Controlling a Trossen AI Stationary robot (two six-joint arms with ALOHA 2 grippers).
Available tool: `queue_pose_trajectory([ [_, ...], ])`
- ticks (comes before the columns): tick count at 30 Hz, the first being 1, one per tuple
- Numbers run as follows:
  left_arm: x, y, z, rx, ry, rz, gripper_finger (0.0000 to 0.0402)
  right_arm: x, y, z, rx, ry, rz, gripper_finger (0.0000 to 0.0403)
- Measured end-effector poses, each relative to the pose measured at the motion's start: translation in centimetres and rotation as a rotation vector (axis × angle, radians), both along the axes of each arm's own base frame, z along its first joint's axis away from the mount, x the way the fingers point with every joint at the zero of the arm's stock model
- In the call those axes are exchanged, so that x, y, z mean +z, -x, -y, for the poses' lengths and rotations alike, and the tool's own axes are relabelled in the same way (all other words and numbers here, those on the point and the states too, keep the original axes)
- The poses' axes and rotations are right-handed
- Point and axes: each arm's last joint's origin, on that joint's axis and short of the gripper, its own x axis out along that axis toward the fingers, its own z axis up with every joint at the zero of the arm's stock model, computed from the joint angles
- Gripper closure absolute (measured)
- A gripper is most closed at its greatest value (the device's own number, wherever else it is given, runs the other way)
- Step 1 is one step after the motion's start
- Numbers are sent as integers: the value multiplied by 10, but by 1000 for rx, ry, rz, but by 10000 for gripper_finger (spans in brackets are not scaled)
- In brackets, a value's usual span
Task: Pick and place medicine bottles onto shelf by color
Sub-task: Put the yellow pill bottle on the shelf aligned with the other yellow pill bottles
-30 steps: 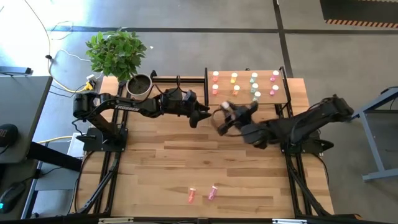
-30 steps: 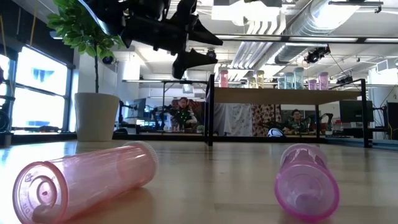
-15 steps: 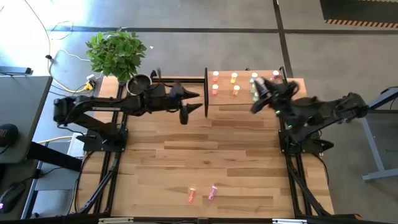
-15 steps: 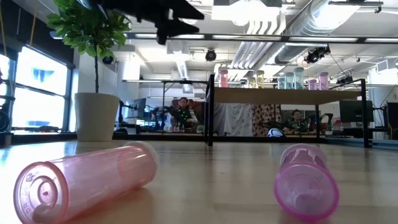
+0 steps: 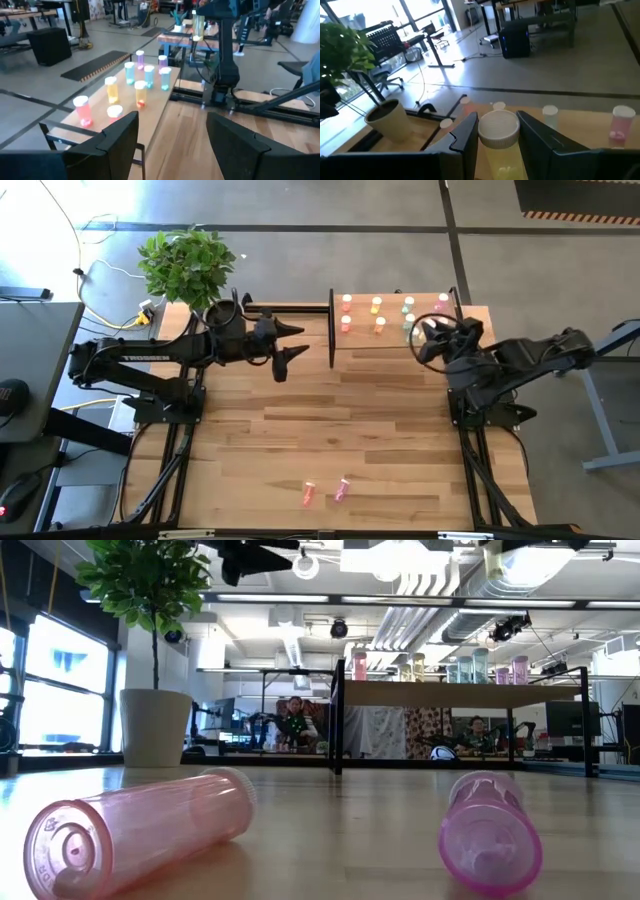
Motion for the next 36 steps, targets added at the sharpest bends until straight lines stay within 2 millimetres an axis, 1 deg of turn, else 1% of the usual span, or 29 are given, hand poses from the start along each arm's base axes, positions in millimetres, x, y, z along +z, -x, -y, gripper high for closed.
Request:
queue_pose_trajectory([
  [3,0,0,0,0,1,-4,179,-6,-5,-2,-2,-25,-20,297],
  [7,-1,0,0,-1,1,-5,179,-8,-9,-4,4,-47,-13,297],
  [10,-1,0,0,-1,1,-5,179,-5,-14,-5,17,-58,28,297],
  [13,-1,0,0,-1,1,-5,179,4,-22,-8,79,-55,56,297],
  [18,-1,0,1,-8,2,-5,179,29,-37,-15,264,3,128,297],
  [22,-1,-1,1,-16,3,-5,179,53,-44,-15,428,106,225,297],
  [26,-1,-1,1,-16,3,-4,179,74,-46,-11,606,251,345,297],
  [28,-1,-1,1,-16,4,-4,179,84,-43,-9,694,318,414,297],
  [31,-1,-1,1,-16,3,-4,179,104,-31,-6,795,380,476,297],
  [33,-1,-1,1,-16,6,-3,179,117,-20,-5,848,419,477,297],
  [36,-1,-1,1,-16,6,-3,179,133,-3,-3,885,463,407,297],
])
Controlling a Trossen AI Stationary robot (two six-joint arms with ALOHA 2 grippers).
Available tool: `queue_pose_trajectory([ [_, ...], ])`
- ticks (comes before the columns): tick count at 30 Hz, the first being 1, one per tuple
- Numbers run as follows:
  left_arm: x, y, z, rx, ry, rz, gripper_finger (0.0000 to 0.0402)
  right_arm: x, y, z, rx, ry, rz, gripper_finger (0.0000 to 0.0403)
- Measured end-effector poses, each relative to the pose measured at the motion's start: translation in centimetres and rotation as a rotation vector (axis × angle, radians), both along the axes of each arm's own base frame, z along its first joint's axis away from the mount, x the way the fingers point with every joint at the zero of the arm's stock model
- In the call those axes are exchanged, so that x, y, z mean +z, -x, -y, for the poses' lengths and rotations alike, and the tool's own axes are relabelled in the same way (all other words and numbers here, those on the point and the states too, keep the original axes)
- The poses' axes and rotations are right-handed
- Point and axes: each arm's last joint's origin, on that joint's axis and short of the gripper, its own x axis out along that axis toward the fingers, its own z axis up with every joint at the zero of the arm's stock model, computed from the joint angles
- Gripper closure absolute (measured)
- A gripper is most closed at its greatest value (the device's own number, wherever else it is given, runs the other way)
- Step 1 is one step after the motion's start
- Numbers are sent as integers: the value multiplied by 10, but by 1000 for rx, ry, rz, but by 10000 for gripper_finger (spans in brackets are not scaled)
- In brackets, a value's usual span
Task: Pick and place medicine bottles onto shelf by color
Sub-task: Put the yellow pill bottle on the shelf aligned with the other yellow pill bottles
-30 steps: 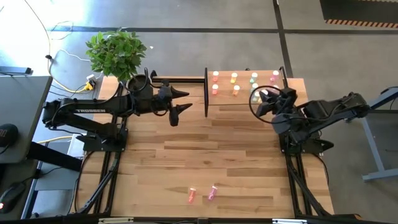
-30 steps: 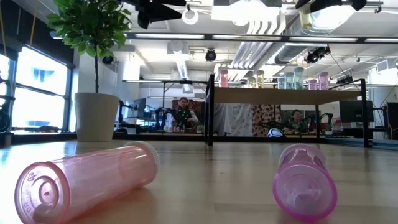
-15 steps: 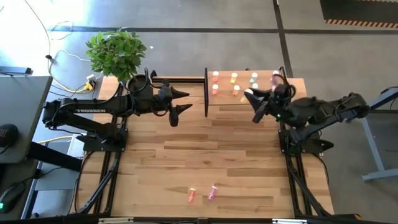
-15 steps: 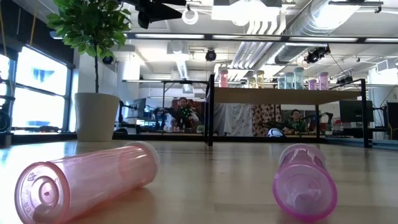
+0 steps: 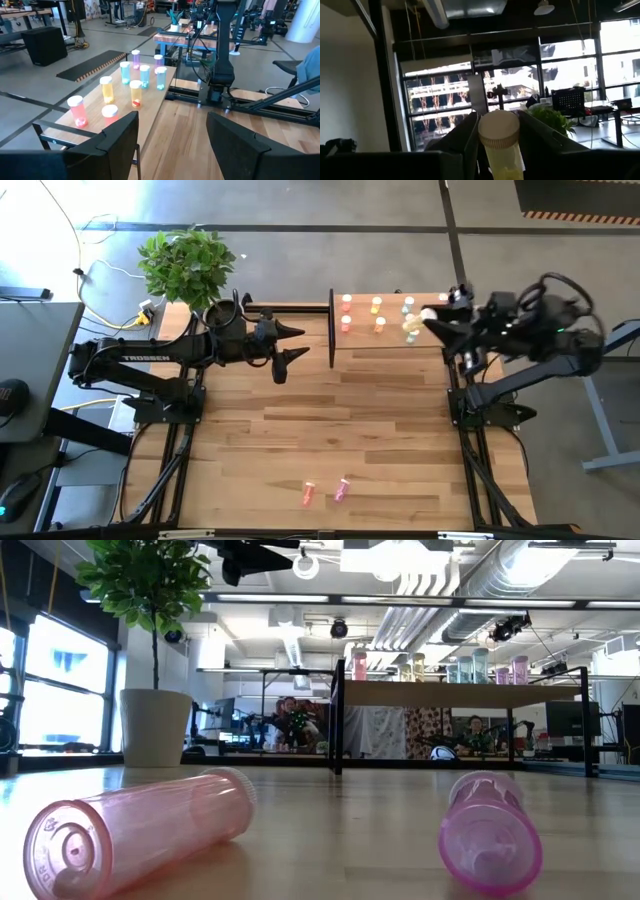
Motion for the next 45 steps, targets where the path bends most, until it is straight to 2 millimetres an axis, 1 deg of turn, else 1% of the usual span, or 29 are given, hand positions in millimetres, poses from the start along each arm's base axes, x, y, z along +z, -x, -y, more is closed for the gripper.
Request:
queue_pose_trajectory([
  [3,0,0,0,-1,-1,0,179,11,17,3,-17,62,-64,297],
  [5,0,0,0,0,-1,-1,179,14,27,5,-28,107,-111,297],
  [8,0,0,0,-1,-2,-1,179,11,35,7,-51,149,-178,297],
  [10,0,0,0,1,3,1,179,5,38,9,-90,146,-219,297],
  [14,0,0,0,4,25,11,179,-19,41,12,-166,111,-299,297],
  [18,0,0,0,5,30,13,179,-49,41,14,-205,42,-346,297],
  [22,0,0,0,5,31,13,179,-78,39,14,-230,-37,-341,297],
  [27,0,0,0,5,31,13,179,-113,33,14,-277,-96,-320,297],
  [32,0,0,0,6,31,13,179,-149,19,14,-368,-153,-304,297],
  [40,0,0,0,6,31,13,179,-202,-4,12,-469,-217,-199,297],
  [42,0,0,0,6,31,13,179,-210,-10,11,-473,-231,-175,297],
  [45,0,0,0,6,31,13,179,-215,-19,9,-474,-234,-154,297],
])
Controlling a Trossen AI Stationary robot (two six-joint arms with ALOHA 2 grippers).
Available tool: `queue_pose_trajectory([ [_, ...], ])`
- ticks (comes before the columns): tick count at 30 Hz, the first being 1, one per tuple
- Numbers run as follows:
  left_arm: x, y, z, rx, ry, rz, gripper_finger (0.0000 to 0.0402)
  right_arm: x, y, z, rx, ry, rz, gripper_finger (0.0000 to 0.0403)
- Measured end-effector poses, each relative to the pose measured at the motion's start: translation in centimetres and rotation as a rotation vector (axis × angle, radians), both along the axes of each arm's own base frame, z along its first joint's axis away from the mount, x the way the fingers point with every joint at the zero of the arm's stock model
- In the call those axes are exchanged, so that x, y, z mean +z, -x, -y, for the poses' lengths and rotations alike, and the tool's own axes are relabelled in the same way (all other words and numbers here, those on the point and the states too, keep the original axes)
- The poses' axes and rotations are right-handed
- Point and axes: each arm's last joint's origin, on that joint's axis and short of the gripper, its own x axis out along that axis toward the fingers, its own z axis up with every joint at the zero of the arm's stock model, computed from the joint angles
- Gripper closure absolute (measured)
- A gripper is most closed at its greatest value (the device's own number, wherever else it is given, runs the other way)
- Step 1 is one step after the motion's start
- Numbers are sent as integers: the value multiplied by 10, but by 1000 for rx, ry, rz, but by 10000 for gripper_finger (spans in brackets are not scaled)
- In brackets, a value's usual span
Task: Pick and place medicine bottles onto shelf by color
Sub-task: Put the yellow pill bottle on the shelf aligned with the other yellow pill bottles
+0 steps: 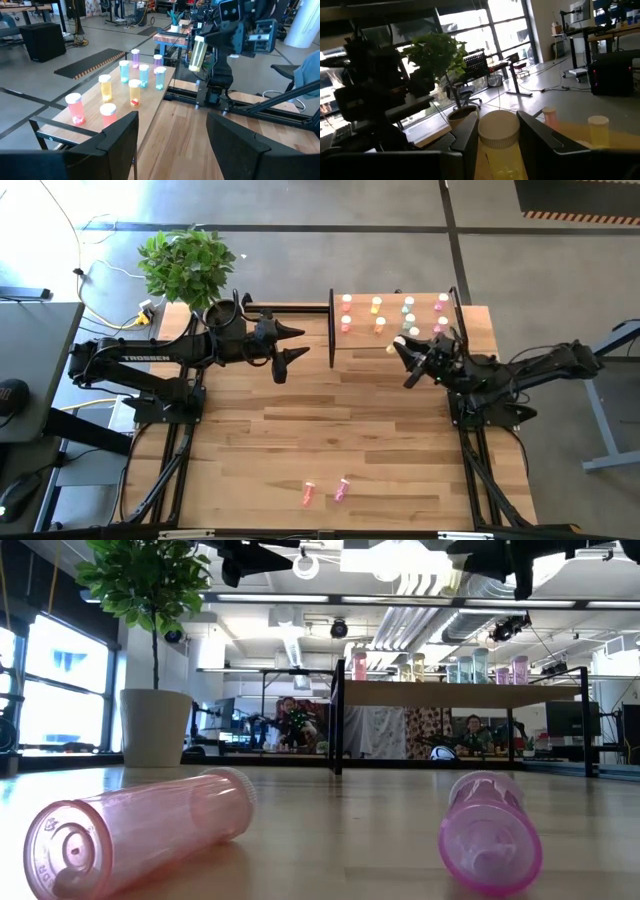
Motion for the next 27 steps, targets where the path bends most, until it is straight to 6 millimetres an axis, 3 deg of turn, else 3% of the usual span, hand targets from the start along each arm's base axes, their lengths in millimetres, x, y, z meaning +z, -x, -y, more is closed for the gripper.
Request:
queue_pose_trajectory([
  [13,0,0,0,-2,-9,-4,179,27,-38,-3,-226,68,-124,297],
  [27,0,0,0,3,17,7,179,-21,-80,18,-417,-108,-149,297],
])
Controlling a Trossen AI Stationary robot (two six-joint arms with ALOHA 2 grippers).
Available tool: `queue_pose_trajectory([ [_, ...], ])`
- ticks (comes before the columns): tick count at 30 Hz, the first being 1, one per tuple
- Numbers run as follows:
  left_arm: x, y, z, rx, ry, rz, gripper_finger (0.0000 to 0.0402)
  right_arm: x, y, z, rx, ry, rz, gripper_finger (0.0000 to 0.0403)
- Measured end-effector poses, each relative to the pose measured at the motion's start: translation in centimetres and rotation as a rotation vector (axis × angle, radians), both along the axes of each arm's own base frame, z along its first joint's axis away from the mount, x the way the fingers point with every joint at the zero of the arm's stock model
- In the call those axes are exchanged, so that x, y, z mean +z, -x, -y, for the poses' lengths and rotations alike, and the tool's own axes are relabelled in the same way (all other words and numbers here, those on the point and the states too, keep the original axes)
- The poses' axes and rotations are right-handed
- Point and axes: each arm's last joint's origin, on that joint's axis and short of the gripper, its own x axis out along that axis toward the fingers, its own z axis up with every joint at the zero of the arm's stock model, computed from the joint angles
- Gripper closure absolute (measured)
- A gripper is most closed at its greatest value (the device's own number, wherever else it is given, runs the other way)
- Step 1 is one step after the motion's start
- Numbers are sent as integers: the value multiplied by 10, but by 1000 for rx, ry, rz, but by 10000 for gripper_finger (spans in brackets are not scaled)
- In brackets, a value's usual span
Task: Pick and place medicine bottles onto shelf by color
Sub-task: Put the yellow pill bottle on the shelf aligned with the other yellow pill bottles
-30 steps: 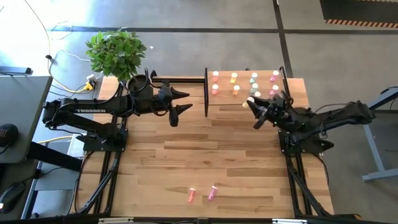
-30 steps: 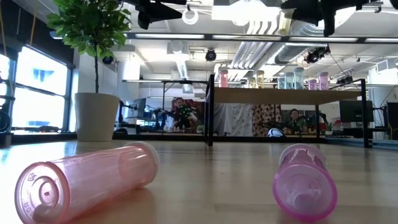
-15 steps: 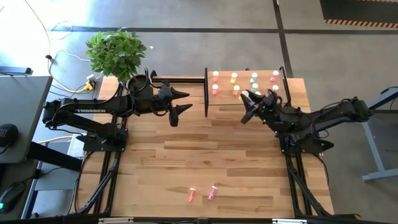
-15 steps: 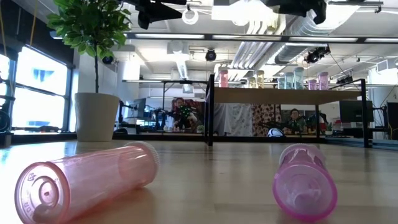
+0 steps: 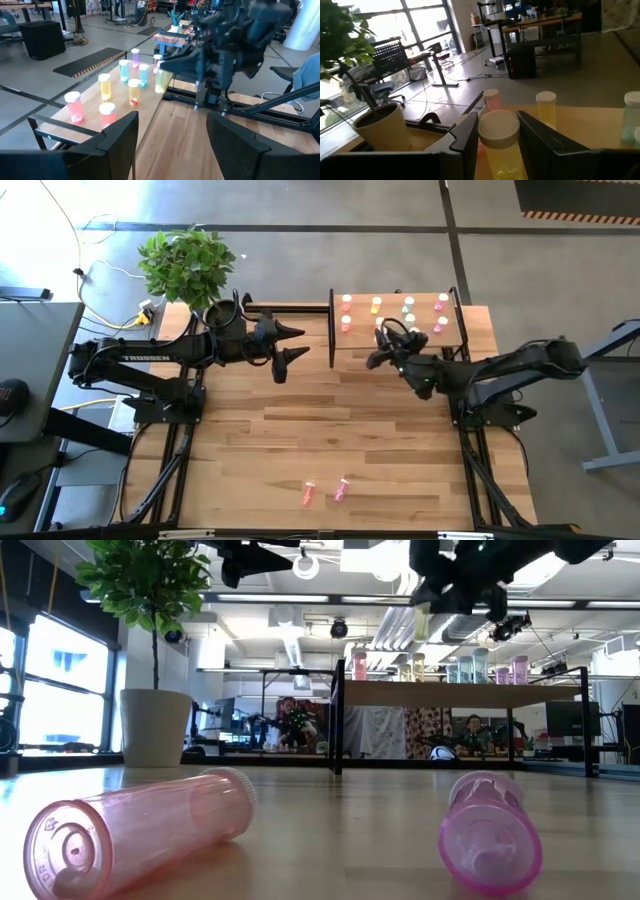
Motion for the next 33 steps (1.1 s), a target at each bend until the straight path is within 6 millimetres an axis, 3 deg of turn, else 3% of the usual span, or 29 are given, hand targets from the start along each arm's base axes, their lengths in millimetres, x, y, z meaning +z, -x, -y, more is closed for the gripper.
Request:
queue_pose_trajectory([
  [16,0,0,0,-2,-10,-4,179,-30,-2,4,-171,-86,10,297],
  [33,0,0,0,-2,-9,-5,179,-48,-13,16,-169,-121,-27,297],
])
